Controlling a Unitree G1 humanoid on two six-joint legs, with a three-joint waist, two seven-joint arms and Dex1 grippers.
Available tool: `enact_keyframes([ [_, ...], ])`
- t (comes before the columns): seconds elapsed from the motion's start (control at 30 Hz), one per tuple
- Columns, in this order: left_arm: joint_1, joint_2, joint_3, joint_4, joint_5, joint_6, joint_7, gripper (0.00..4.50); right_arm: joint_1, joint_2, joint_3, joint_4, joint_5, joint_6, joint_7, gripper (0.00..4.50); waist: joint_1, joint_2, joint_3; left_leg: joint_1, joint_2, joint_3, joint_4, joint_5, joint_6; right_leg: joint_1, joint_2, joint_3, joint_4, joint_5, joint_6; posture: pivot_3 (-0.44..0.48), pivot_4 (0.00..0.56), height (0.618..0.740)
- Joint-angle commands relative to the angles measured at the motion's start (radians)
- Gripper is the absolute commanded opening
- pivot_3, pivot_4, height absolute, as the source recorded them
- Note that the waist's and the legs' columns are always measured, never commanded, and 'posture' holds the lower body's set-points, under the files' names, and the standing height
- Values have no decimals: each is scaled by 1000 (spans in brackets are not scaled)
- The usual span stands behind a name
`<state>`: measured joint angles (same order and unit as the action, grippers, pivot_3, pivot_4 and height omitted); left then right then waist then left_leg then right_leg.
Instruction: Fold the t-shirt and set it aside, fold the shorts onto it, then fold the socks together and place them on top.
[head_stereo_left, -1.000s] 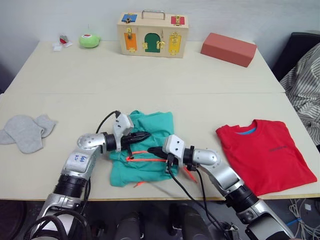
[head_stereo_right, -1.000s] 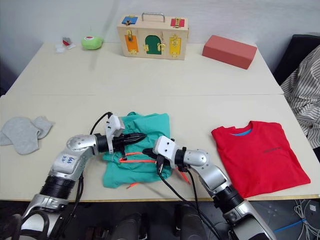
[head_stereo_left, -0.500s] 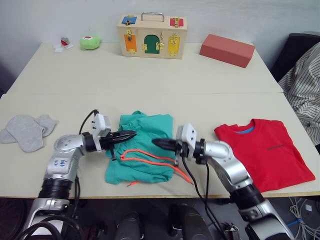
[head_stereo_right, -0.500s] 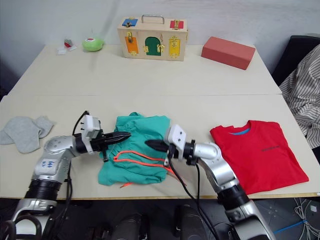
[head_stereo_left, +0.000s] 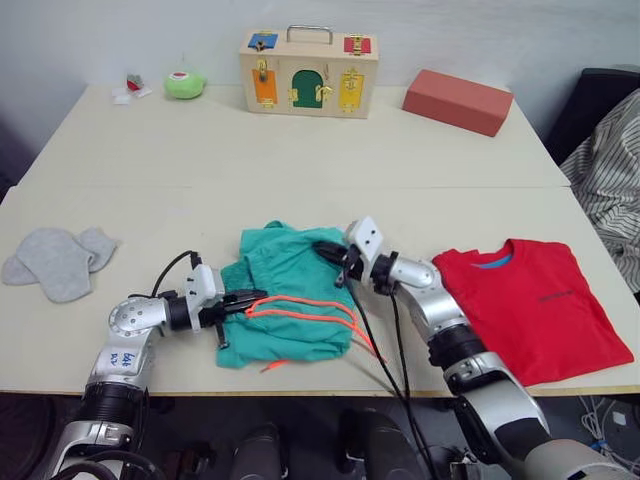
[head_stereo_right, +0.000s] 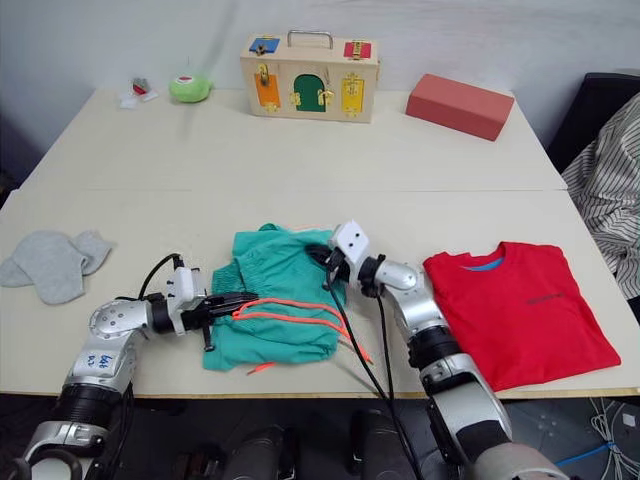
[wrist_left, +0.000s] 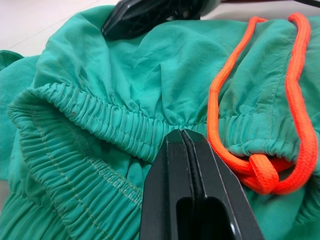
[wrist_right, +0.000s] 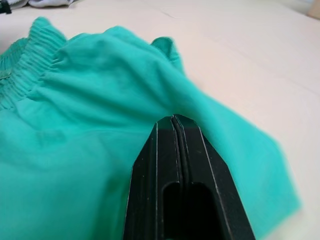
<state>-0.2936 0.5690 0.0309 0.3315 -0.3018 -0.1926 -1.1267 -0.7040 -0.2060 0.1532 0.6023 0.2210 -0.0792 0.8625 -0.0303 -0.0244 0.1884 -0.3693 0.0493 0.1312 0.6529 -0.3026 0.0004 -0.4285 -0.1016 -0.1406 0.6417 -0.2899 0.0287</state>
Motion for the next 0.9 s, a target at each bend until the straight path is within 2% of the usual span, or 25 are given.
enact_keyframes([
  [0.03,4,6,25,-35,-43,27,-15,0,19,-61,-90,-219,186,261,85,177,0,1,1,0,0,0,0,0,0,0,0,0,0,0,0,0,150,740],
  [0.1,-1,17,34,-77,-68,54,-27,0,38,-128,-118,-349,290,506,98,615,1,1,1,-1,0,-1,0,0,0,0,0,0,0,0,0,0,150,740],
  [0.17,-5,30,42,-111,-91,78,-45,0,47,-227,-115,-455,388,804,112,1374,2,1,1,-1,0,-2,0,-1,2,0,-1,-1,-1,0,0,0,150,740],
  [0.27,-10,48,46,-133,-109,105,-68,0,29,-300,-133,-489,473,1126,51,2219,2,1,1,-2,0,-3,0,-3,5,0,-2,-1,-3,0,0,0,150,740],
  [0.33,-14,53,48,-130,-116,115,-79,0,8,-308,-140,-469,502,1276,19,2904,-3,2,1,-1,0,-2,0,-3,5,0,-2,-2,-3,0,0,0,150,740],
  [0.4,-19,56,46,-118,-118,118,-99,0,-9,-284,-138,-434,483,1324,-27,3623,-5,2,1,-1,0,-2,-1,-3,5,0,-2,-2,-3,0,-1,0,150,740],
  [0.5,-19,54,38,-101,-114,109,-129,0,-25,-243,-119,-403,463,1357,-66,4471,-5,2,1,-1,0,-2,-2,-3,4,-1,-1,-2,-3,0,-1,0,150,740],
  [0.63,-16,36,26,-85,-100,92,-145,0,-54,-150,-128,-382,497,1437,-87,4471,-3,2,1,-2,0,-2,-2,-3,4,-1,0,-2,-3,0,-1,0,150,740],
  [0.73,-16,23,23,-82,-96,87,-143,0,-80,-80,-142,-365,493,1454,-122,3864,-3,2,1,-2,0,-1,-2,-2,4,-1,0,-2,-3,0,-1,0,150,740],
  [0.9,-10,7,25,-78,-89,73,-132,0,-105,2,-193,-309,467,1405,-196,2130,-1,2,1,-3,0,-1,-1,-1,2,-1,0,-2,-3,0,-1,0,150,740],
])
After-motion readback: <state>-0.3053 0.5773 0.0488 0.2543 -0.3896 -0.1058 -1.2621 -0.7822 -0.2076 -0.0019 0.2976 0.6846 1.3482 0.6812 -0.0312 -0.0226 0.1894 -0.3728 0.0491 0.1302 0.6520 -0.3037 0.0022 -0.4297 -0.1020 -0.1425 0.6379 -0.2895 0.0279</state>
